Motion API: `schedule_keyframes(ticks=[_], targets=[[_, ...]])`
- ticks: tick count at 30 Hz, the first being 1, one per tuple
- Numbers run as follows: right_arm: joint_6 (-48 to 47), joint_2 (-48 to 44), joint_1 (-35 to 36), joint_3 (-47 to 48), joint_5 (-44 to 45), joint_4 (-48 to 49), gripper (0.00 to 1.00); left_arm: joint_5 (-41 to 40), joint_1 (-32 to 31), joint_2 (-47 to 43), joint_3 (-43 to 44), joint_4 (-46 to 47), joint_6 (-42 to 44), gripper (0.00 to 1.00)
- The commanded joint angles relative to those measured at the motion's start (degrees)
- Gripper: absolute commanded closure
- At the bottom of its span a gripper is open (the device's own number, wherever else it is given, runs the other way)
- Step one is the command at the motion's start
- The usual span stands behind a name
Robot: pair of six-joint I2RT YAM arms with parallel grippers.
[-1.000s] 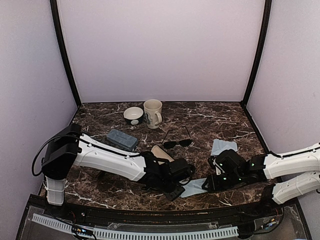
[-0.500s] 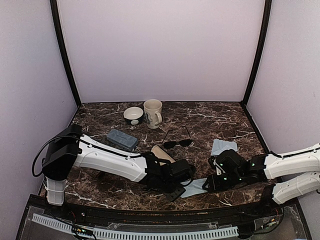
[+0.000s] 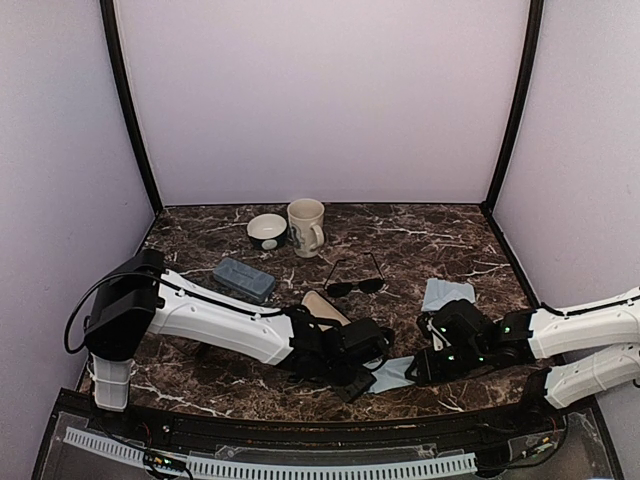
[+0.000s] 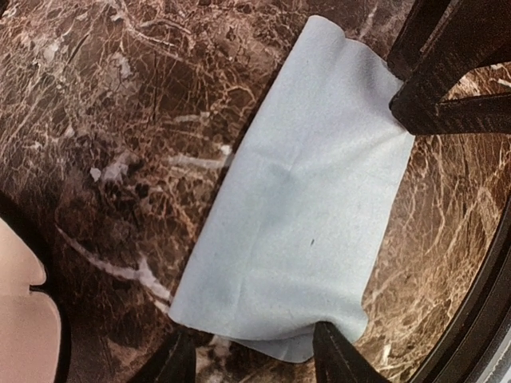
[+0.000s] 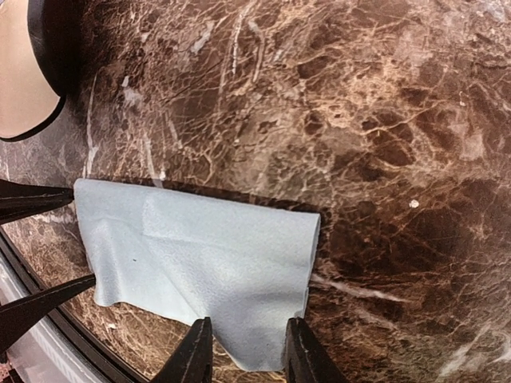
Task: Organize the sunglasses
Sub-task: Smooth out the folded cleaning cloth at the center of the board.
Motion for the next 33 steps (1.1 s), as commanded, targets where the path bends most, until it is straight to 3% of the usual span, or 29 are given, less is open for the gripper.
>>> schedule_keyframes(ticks=[1, 10, 24, 33], targets=[[0.02, -0.03, -0.37, -1.13, -0.08, 0.92, 0.68, 0.23, -0.21, -3.04, -0.2, -3.7, 0.24, 0.48], [0.13, 0.41, -0.37, -1.29, -0.62, 1.45, 0.68, 1.26, -0.22, -7.24, -1.69, -2.84, 1.3, 0.48], [0.46, -0.66, -0.37, -1.45, -0.17, 0.51, 0.68, 1.91, 0.4, 0.58, 2.06, 3.36, 3.96, 0.48], [0.44, -0.49, -0.37, -1.53, 0.13, 0.15, 0.68, 0.28, 0.46, 1.73, 1.42, 0.03, 3.92, 0.48]])
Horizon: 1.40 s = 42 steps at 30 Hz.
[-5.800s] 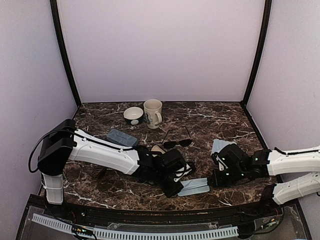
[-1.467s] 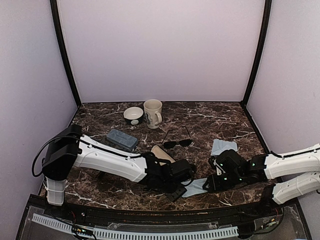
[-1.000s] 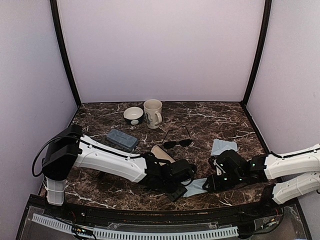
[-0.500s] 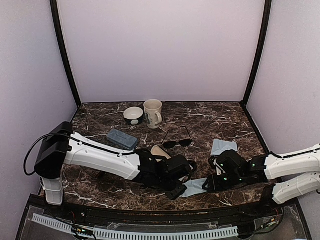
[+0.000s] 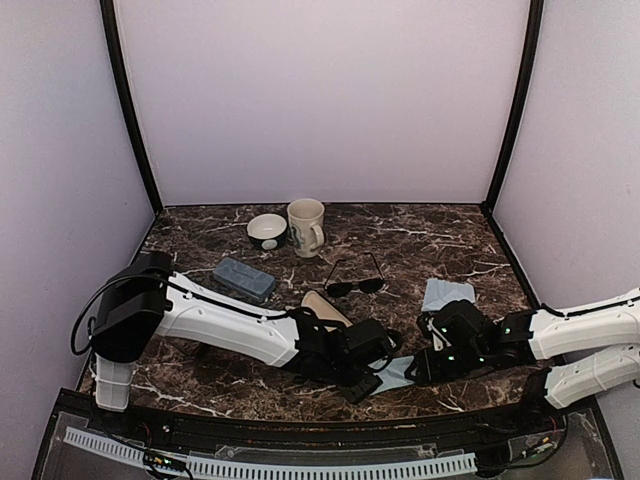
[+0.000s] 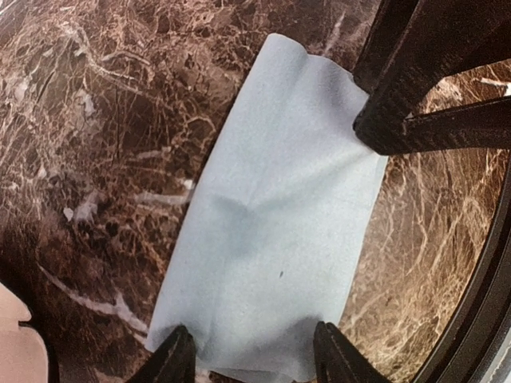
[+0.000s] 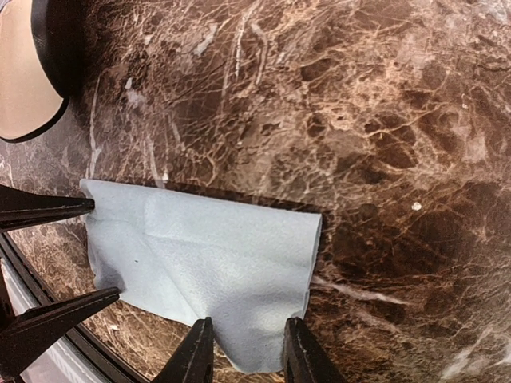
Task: Organize the sunglasses
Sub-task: Smooth out the folded cleaning cloth at the center of the board.
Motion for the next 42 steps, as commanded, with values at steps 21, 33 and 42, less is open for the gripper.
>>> schedule_keyframes(ticks=[21, 33, 42], targets=[[0.32, 1.54, -0.35, -0.33, 1.4, -3.15, 0.7, -1.04, 0.22, -3.3, -4.49, -6.83, -2.56, 0.48], [-1.31, -2.28, -0.33, 2.54, 0.62, -4.92, 0.69, 0.98, 0.23, -5.13, -3.67, -6.82, -1.19, 0.48], [-2.08, -9.43, -0.49, 4.44, 2.94, -6.3, 0.66, 2.48, 0.33, -7.47, -2.55, -5.26, -0.98, 0.42]])
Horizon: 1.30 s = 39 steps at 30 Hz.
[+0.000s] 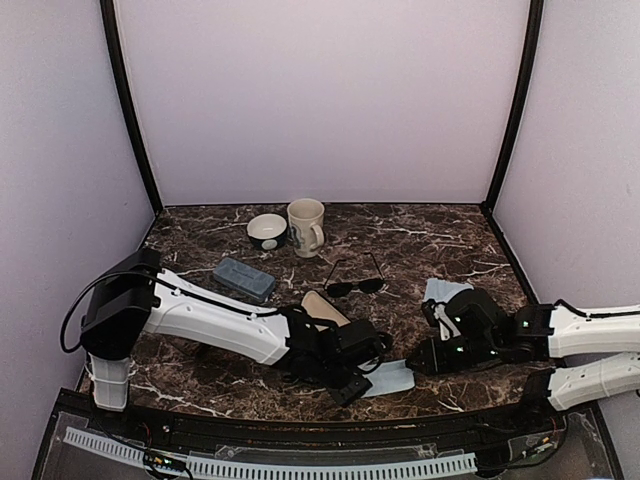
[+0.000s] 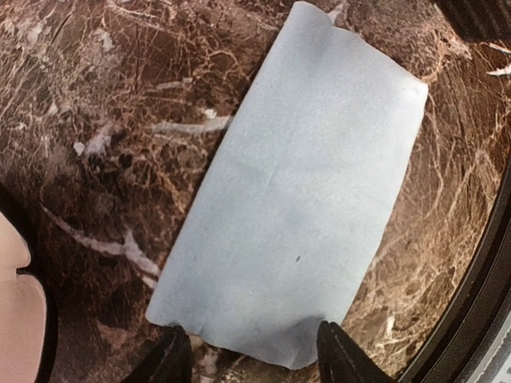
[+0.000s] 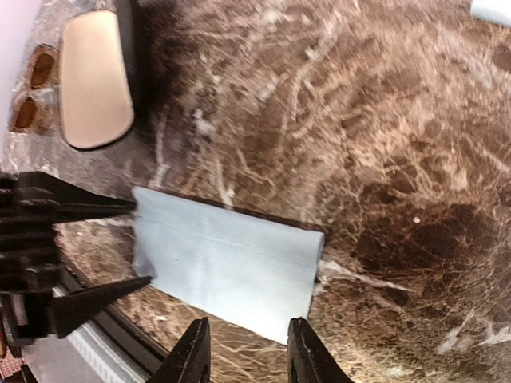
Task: Organize the sunglasses
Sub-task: Smooth out the folded cleaning cloth at the center of the board, then pick up the folded cleaning cloth from the center of the board.
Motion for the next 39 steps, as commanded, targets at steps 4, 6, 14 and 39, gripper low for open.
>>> schedule_keyframes(ticks=[4, 6, 14, 39], targets=[[-2.79, 0.47, -2.1, 2.11, 2.83, -0.53, 0.66, 3.39, 1.02, -6.49, -0.76, 0.53, 0.35, 0.38], [-4.04, 2.48, -3.44, 2.18, 2.6, 0.74, 0.67, 4.24, 1.82, -7.65, -1.95, 2.12, -0.05, 0.38], [-7.87, 10.22, -6.64, 3.88, 1.44, 5.03, 0.69, 7.42, 5.76, -8.07, -4.22, 5.96, -0.88, 0.51], [-9.9, 16.48, -8.32, 2.84, -2.88, 10.19, 0.7, 7.01, 7.07, -1.93, -2.36, 3.9, -0.16, 0.67]])
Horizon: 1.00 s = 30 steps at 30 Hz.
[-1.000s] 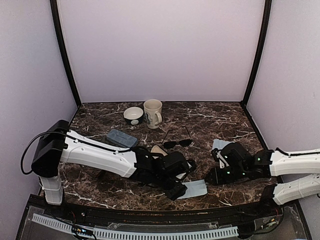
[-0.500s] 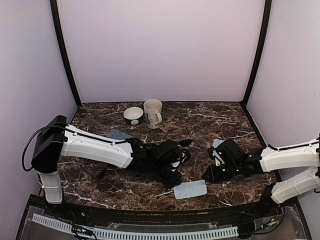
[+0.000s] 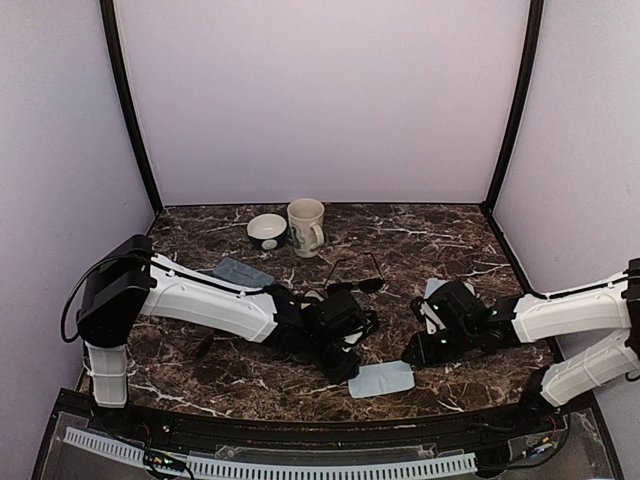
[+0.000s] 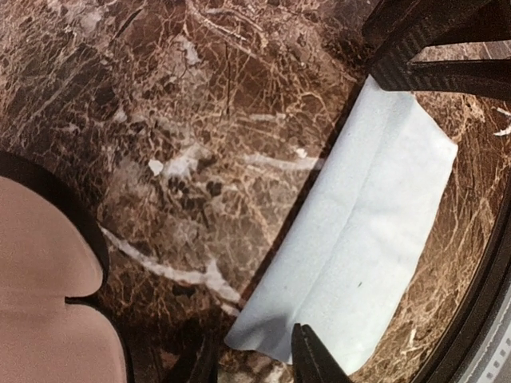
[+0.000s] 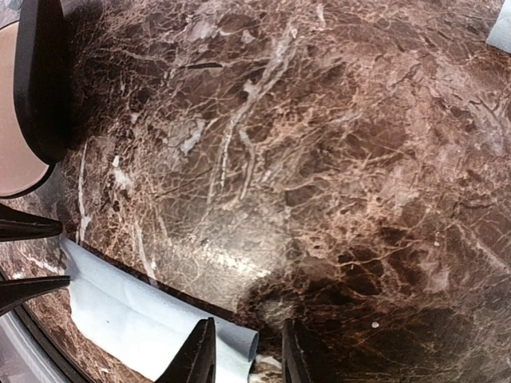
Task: Organize the sunglasses
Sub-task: Pick up the folded cleaning cloth from the center of the board.
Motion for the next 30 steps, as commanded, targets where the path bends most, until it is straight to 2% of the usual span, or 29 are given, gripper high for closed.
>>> schedule_keyframes(ticks=[1, 12, 30], targets=[[-0.51, 0.41, -0.49, 0.28, -0.75, 2.24, 0.71, -1.46, 0.32, 0.43, 1.19, -1.39, 0.73, 0.68], [-0.93, 1.36, -0.51, 0.05, -1.87, 2.2, 0.71, -1.0, 0.98, 0.75, 0.72, -1.12, 0.32, 0.64], [-0.52, 2.12, -0.55, -1.02, -2.59, 3.57, 0.78, 3.23, 0.98, 1.4, -0.82, 0.2, -0.83, 0.84]])
